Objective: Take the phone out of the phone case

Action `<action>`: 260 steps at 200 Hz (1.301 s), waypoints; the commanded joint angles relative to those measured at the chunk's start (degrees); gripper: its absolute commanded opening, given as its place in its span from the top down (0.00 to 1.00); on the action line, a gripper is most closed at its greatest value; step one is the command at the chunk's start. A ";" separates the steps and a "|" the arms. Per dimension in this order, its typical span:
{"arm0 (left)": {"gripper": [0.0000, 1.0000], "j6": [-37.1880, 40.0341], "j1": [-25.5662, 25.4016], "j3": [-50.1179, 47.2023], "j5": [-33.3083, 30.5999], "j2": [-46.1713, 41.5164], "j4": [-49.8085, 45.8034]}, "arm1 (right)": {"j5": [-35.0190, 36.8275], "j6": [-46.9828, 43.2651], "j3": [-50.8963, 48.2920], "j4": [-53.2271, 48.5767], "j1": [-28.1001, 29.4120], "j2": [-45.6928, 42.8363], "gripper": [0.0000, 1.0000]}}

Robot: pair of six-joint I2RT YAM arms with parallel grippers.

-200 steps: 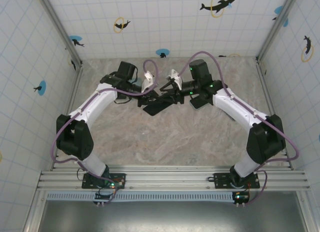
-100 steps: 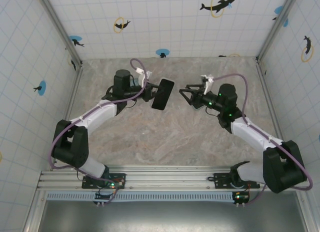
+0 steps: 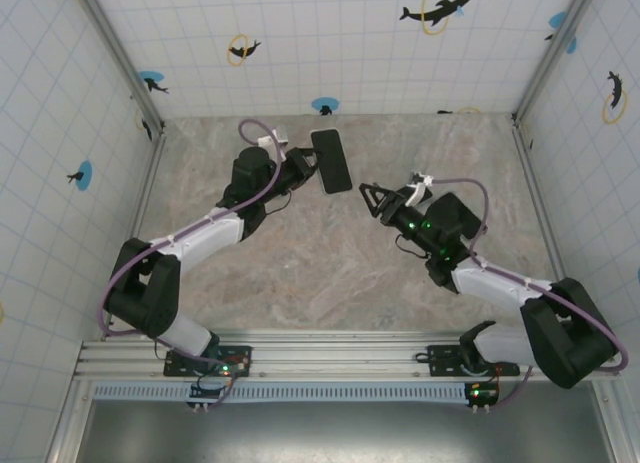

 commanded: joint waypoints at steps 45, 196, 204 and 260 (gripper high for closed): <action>0.82 -14.70 -3.16 4.60 -7.63 2.80 0.95 | 3.11 10.49 -0.44 16.55 4.95 8.23 0.41; 0.82 -19.74 -5.27 2.77 -11.85 4.16 11.00 | 2.44 22.85 5.65 28.25 6.30 18.54 0.73; 0.82 -19.70 -5.33 2.89 -11.76 4.20 11.14 | 2.78 23.42 5.71 28.99 6.27 18.78 0.74; 0.83 -20.50 -5.30 2.58 -11.41 4.43 12.40 | 3.81 25.37 6.49 33.01 6.02 19.94 0.77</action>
